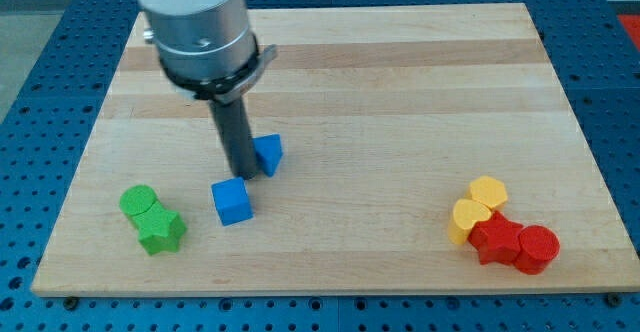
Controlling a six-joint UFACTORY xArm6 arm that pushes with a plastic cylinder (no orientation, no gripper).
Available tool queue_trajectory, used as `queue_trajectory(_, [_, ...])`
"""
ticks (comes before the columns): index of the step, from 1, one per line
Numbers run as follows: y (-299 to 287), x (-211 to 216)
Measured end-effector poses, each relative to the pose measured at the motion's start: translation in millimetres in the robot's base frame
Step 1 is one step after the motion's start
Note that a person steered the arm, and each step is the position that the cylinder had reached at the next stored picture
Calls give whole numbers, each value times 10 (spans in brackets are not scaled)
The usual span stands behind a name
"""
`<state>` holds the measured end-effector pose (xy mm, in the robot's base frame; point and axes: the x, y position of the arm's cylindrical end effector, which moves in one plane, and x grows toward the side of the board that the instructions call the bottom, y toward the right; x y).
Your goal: Slide the blue cube closer to the blue triangle
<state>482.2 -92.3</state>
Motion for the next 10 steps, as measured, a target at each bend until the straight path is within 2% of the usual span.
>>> queue_trajectory(3, [657, -433])
queue_trajectory(4, [391, -428])
queue_trajectory(5, [-20, -257])
queue_trajectory(6, [-97, 145])
queue_trajectory(7, [-97, 233])
queue_trajectory(8, [30, 233])
queue_trajectory(9, [393, 311])
queue_trajectory(10, [463, 731])
